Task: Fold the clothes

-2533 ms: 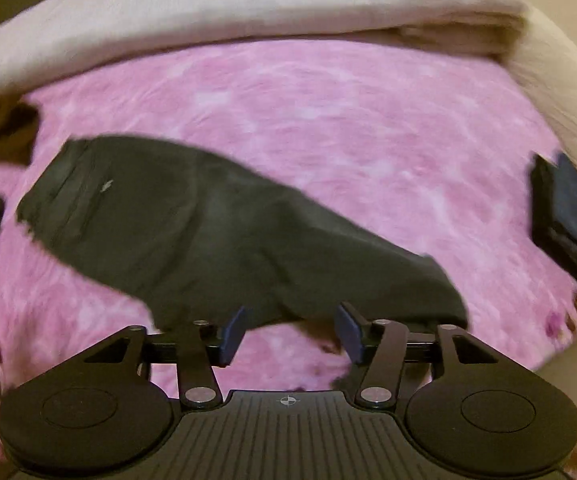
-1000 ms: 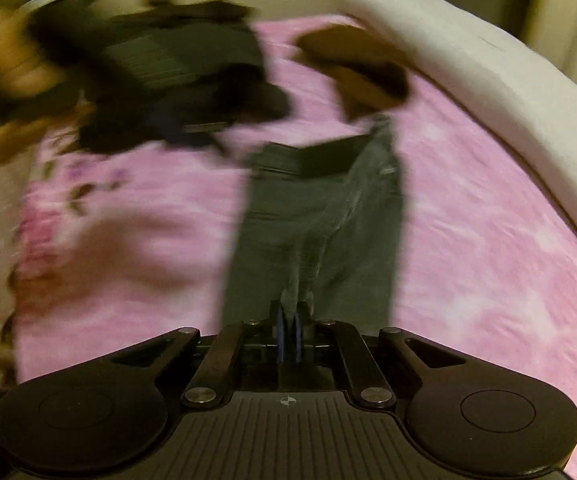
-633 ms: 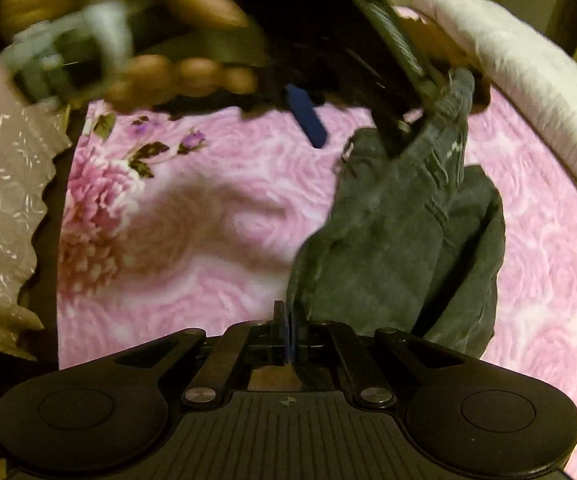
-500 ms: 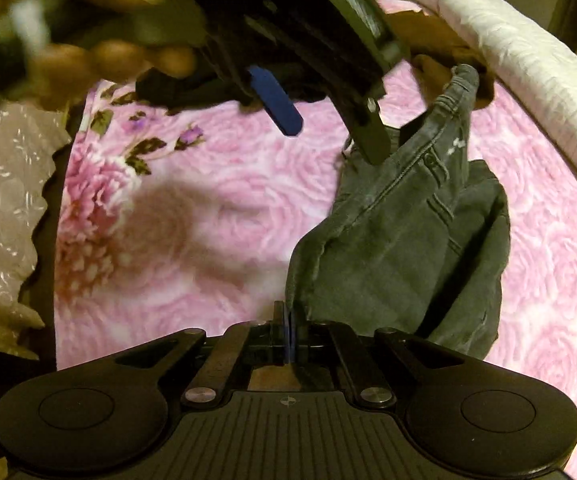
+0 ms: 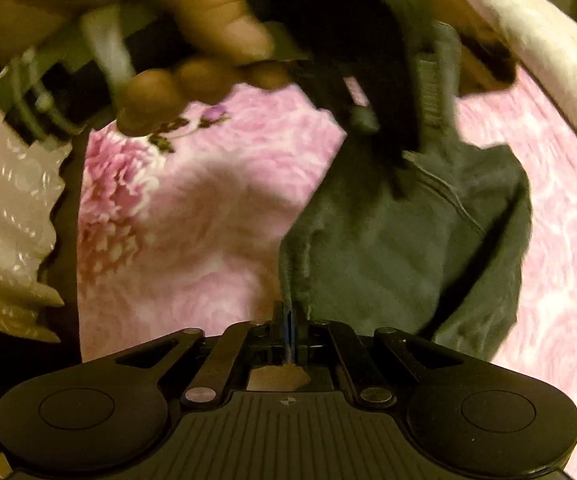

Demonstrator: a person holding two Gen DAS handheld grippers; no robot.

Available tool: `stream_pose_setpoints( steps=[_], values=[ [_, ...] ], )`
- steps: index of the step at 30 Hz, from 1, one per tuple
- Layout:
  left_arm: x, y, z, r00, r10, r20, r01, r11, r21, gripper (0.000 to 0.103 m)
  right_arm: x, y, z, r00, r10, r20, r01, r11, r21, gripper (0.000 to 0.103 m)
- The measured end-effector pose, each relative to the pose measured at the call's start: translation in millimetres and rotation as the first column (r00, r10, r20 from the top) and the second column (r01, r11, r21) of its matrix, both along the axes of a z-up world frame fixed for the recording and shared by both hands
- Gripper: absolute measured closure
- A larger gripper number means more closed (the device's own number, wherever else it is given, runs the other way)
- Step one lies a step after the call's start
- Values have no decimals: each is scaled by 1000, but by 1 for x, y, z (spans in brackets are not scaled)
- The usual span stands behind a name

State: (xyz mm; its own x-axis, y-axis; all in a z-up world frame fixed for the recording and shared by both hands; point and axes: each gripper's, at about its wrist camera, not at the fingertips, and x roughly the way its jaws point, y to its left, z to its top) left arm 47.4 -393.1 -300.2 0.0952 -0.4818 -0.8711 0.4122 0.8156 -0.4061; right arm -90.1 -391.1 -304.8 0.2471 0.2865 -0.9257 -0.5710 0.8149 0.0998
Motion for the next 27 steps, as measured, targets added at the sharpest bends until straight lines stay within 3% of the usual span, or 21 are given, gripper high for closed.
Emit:
stream_pose_setpoints(
  steps=[2, 6, 12, 17, 19, 23, 24, 25, 26, 27],
  values=[
    [-3, 10, 0, 1000, 13, -7, -13, 1000, 8, 92, 5, -9, 3, 998, -40, -45, 39, 999, -3, 90],
    [-12, 31, -3, 999, 39, -24, -38, 999, 30, 92, 15, -37, 17, 993, -101, -67, 100, 995, -21, 54],
    [-25, 53, -11, 997, 66, -39, -64, 997, 35, 92, 55, -74, 15, 984, -176, 37, 178, 981, -80, 51],
    [-30, 63, -17, 997, 79, -28, -78, 997, 6, 92, 122, -93, -17, 959, -263, 106, 270, 961, -57, 40],
    [-32, 66, -18, 997, 78, -22, -78, 997, -5, 92, 147, -97, -32, 952, -292, 91, 296, 955, -31, 38],
    [-35, 69, -17, 997, 72, -2, -72, 997, -25, 92, 184, -94, -65, 946, -322, -23, 322, 947, 7, 38],
    [-35, 70, -16, 997, 72, 2, -72, 997, -30, 92, 188, -95, -69, 943, -331, -33, 331, 944, -2, 47],
    [-35, 72, -14, 997, 71, 7, -71, 997, -32, 93, 189, -96, -70, 936, -349, -39, 349, 937, -8, 77],
    [-35, 73, -11, 997, 69, 14, -69, 997, -33, 93, 190, -98, -70, 929, -367, -44, 367, 930, -14, 94],
    [-35, 76, -7, 997, 67, 26, -66, 997, -37, 93, 188, -100, -67, 922, -384, -41, 384, 923, -10, 95]
  ],
)
